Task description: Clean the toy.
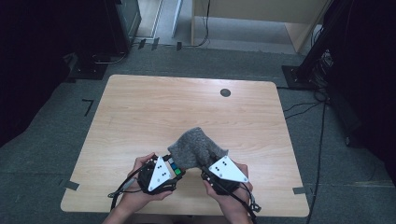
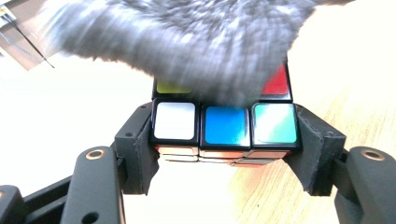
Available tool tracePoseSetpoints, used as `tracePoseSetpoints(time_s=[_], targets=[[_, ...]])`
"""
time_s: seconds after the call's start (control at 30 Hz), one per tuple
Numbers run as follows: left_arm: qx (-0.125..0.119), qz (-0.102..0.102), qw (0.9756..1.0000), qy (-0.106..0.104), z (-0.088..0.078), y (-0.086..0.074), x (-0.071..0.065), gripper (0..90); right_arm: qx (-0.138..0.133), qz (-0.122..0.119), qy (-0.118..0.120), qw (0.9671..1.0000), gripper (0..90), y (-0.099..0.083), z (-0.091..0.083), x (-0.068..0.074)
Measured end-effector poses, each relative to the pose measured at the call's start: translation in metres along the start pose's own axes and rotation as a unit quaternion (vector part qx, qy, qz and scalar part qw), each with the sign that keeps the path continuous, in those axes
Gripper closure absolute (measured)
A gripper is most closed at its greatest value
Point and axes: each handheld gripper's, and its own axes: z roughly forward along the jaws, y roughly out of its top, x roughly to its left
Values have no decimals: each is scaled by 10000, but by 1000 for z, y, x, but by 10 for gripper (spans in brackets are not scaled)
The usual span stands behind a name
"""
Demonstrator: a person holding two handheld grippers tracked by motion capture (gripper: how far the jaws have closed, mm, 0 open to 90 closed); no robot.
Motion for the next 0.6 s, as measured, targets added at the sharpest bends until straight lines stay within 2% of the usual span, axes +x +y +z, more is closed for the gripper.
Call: tracePoseSetpoints(time_s=[0.03, 0.07, 0.1, 0.13, 0.2, 0.23, 0.27, 0.33, 0.4, 0.43, 0.47, 0.53, 0.57, 0.6], targets=[[21, 34, 10000, -18, 0, 0, -1, 347, -117, 2, 232, 9997, 634, 2, -1, 4], [16, 30, 10000, -26, 0, 0, -2, 346, -222, -13, 794, 9966, 637, 3, 0, 12], [-17, 44, 10000, -54, 0, 1, -3, 347, -210, -29, 970, 9951, 640, 3, 1, 15], [-81, 21, 9999, -106, -1, 1, -4, 347, -145, -163, 1176, 9928, 648, 2, 4, 23], [-158, -14, 9997, -162, -4, 2, -2, 347, 15, -364, 932, 9950, 658, -1, 9, 29], [-144, -7, 9998, -155, -4, 1, -1, 347, -9, -274, 929, 9953, 659, -3, 10, 24], [-146, -27, 9997, -167, -4, 0, 0, 347, -12, -73, 910, 9958, 660, -3, 10, 17], [-240, -148, 9994, -189, -4, -2, 2, 347, 60, 90, 451, 9989, 661, -3, 8, 2], [-344, -248, 9988, -256, -6, -3, 6, 347, 47, 173, 84, 9998, 661, -3, 3, -10], [-378, -279, 9984, -311, -6, -3, 7, 347, -49, 199, -89, 9998, 660, -2, -3, -15], [-432, -333, 9975, -458, -7, -3, 8, 346, -165, 172, -114, 9997, 659, -1, -6, -16], [-467, -342, 9968, -548, -6, -3, 8, 346, -467, -53, 28, 9989, 656, 5, -15, -10], [-449, -343, 9968, -572, -5, -3, 6, 346, -565, -195, 249, 9979, 655, 7, -16, -3], [-449, -328, 9968, -570, -4, -3, 5, 347, -590, -295, 680, 9955, 654, 9, -16, 7]])
